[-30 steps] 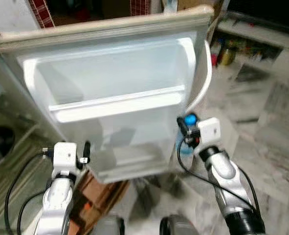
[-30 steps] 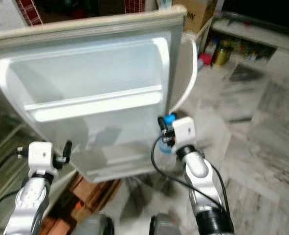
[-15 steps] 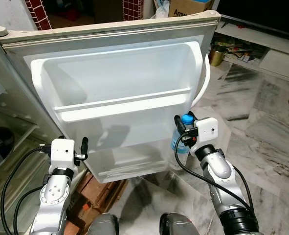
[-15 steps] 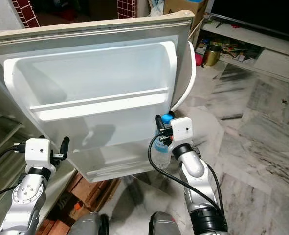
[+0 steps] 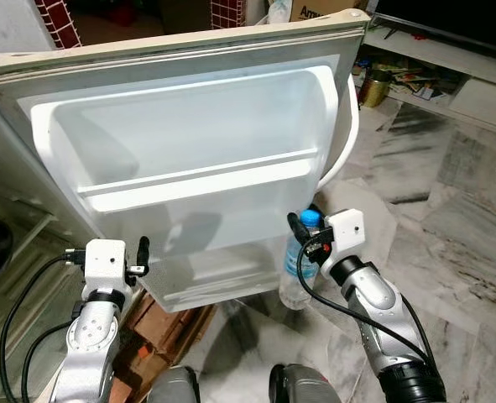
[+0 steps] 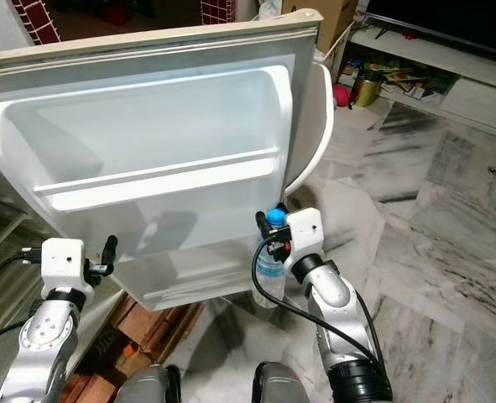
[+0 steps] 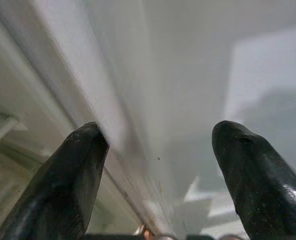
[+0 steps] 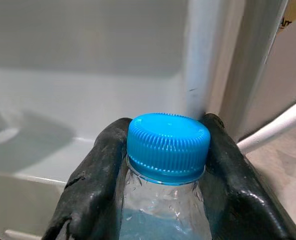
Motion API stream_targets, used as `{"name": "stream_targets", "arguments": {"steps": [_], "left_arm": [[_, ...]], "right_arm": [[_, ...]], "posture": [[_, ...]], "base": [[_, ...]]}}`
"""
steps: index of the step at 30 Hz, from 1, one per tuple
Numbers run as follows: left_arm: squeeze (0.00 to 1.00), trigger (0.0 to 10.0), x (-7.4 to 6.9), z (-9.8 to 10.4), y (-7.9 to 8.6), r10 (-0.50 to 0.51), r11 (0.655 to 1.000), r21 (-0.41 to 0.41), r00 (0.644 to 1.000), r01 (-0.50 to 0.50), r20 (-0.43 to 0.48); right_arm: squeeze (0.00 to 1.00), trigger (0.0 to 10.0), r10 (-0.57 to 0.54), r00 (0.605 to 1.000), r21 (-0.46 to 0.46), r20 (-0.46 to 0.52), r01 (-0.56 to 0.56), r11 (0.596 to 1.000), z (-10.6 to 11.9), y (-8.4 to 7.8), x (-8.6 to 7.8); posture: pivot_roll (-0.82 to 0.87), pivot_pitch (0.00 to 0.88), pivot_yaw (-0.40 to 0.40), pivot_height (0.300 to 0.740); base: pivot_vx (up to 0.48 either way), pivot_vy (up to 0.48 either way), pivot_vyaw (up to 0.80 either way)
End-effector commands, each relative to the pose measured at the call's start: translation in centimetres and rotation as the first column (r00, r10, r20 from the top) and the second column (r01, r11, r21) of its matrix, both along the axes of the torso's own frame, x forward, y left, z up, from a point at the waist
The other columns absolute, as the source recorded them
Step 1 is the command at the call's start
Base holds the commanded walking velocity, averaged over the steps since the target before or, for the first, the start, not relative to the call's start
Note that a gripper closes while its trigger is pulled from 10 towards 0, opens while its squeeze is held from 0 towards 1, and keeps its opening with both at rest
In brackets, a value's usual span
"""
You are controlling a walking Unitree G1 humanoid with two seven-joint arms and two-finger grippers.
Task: Restocking fridge
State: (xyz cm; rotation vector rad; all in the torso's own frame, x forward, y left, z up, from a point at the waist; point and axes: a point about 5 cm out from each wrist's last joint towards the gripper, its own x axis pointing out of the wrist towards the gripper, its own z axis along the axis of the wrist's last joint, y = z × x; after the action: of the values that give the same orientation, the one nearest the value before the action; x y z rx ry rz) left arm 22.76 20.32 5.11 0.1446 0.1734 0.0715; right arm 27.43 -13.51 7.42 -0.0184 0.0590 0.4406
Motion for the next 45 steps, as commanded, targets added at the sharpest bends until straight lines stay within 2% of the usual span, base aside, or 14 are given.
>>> {"name": "stream_targets", "arguments": {"steps": [1, 4, 13, 17, 20, 22, 34, 40, 45], "left_arm": [[0.0, 10.0, -0.9, -0.3, 0.7, 0.021, 1.0, -0.003, 0.999, -0.021, -0.027], [0.0, 10.0, -1.9, -0.7, 1.4, 0.051, 0.999, -0.009, 0.997, -0.052, -0.057], [0.0, 10.0, -1.5, -0.3, 0.9, 0.033, 0.999, 0.005, 0.999, -0.033, -0.039], [0.0, 10.0, -2.2, -0.8, 1.0, 0.031, 0.999, -0.007, 0.996, -0.032, -0.089], [0.0, 10.0, -2.9, -1.3, 1.4, 0.043, 0.997, -0.051, 0.99, -0.05, -0.134], [0.0, 10.0, -3.1, -1.3, 1.6, 0.041, 0.998, -0.041, 0.989, -0.047, -0.142], [0.0, 10.0, -2.3, -0.4, 0.7, -0.01, 1.0, -0.01, 0.994, 0.009, -0.106], [0.0, 10.0, -2.6, -0.7, 0.7, -0.008, 1.0, -0.003, 0.99, 0.007, -0.142], [0.0, 10.0, -2.5, -0.5, 0.7, -0.01, 1.0, -0.007, 0.992, 0.009, -0.127]], "right_arm": [[0.0, 10.0, 0.024, 0.999, 0.0, 0.04, -0.024, 1.0, 0.8, 0.5, 0.2], [0.0, 10.0, -0.009, 0.998, -0.004, 0.065, 0.01, 1.0, 1.1, 0.2, 0.3], [0.0, 10.0, -0.054, 0.993, -0.004, 0.109, 0.055, 0.998, 1.8, -0.1, 1.0], [0.0, 10.0, -0.028, 0.995, 0.026, 0.1, 0.026, 0.999, 1.9, 0.1, 0.8], [0.0, 10.0, 0.002, 0.995, 0.032, 0.102, -0.005, 0.999, 1.8, 0.6, 0.4], [0.0, 10.0, 0.01, 0.994, 0.027, 0.108, -0.013, 1.0, 1.8, 0.8, 0.3], [0.0, 10.0, -0.011, 0.993, 0.012, 0.115, 0.009, 1.0, 2.1, 0.5, 0.9], [0.0, 10.0, -0.039, 0.991, 0.005, 0.124, 0.039, 0.999, 2.2, 0.0, 1.2], [0.0, 10.0, -0.042, 0.992, 0.002, 0.122, 0.042, 0.999, 2.0, 0.1, 1.1]], "posture": [[0.08, 0.107, -0.001, 0.74], [0.09, 0.109, -0.006, 0.74], [0.1, 0.113, -0.002, 0.74], [0.1, 0.123, 0.002, 0.74], [0.1, 0.127, 0.003, 0.74], [0.1, 0.128, 0.003, 0.74], [0.11, 0.142, 0.004, 0.74], [0.11, 0.149, 0.004, 0.74], [0.11, 0.149, 0.002, 0.74]], "base": [[0.0, 0.0, 0.0], [0.0, 0.17, 0.0], [0.0, 0.145, 0.0], [0.0, 0.0, 0.0], [0.0, 0.0, 0.0], [0.0, 0.0, 0.0], [0.0, 0.213, 0.18], [0.0, 0.0, 0.0], [0.0, 0.441, 0.0]]}}
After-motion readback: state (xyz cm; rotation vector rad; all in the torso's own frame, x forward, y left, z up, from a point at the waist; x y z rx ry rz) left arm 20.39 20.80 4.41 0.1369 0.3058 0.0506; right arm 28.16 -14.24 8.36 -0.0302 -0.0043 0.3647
